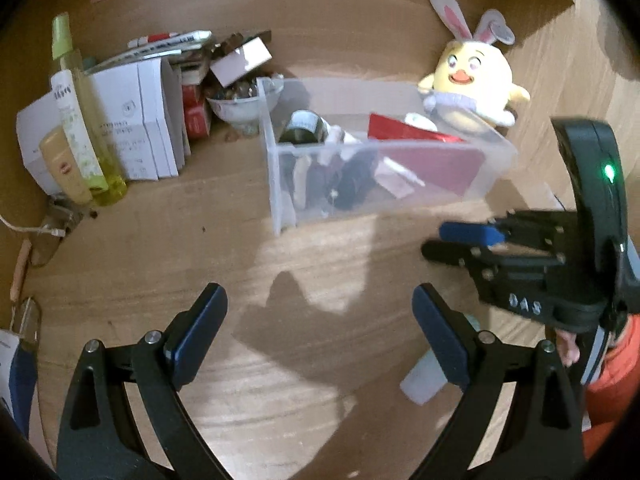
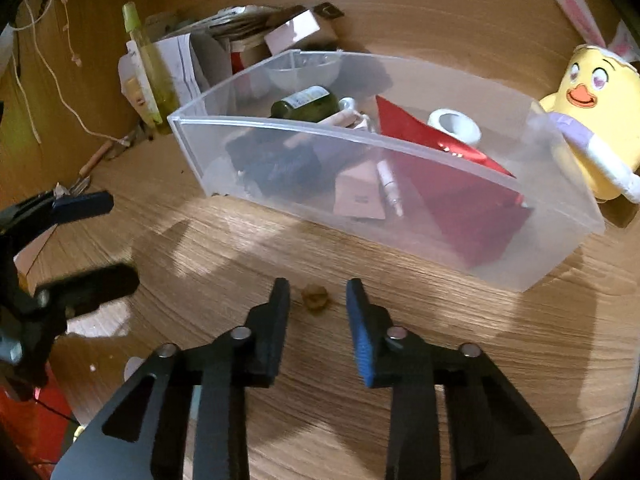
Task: Organize objects
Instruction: 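Withdraw both tools toward the mint-green bottle and small brown bead, then grasp the mint-green bottle with the left tool while the right tool grasps the brown bead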
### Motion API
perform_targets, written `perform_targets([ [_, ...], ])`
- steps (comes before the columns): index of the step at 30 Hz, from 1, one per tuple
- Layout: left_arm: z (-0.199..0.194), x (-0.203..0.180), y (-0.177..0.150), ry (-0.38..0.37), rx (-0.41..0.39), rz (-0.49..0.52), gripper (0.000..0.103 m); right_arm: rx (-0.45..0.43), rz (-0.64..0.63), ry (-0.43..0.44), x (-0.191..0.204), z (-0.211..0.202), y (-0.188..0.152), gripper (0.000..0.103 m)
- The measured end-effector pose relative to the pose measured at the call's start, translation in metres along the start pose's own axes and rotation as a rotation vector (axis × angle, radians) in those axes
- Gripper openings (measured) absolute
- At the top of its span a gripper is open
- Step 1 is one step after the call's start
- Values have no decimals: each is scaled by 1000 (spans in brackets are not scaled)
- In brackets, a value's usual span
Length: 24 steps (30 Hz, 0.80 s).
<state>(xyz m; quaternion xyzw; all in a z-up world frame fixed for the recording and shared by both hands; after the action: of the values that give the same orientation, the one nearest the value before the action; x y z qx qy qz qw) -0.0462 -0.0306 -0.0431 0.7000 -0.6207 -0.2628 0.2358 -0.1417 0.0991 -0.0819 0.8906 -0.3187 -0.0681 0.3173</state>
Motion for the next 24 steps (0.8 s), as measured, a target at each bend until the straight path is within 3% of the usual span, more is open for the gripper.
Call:
perform_targets([
  [3, 1, -5, -7, -20, 17, 15, 95, 8, -13, -6, 3, 2, 1, 12],
  [16, 12, -44, -30, -104, 87, 142, 94, -59, 54, -11, -7, -26, -2, 12],
  [21, 16, -58, -33, -101, 76, 207, 70, -95, 72, -20, -11, -43, -6, 12],
  [24, 14, -62, -32, -110, 61, 225, 45, -113, 80, -21, -13, -52, -9, 12],
])
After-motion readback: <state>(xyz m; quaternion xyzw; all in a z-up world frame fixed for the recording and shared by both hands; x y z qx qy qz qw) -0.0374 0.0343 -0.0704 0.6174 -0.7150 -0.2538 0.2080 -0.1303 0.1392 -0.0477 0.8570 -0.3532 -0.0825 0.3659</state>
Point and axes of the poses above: each gripper's, at about its wrist camera, not at the fingertips, and z roughly the way its jaws point, x to its left, y to its top, the point moved 1 cm from there along z, roughly the way its jaws point, and after that the axes turned 1 degree about x, right-handed, at the moved point
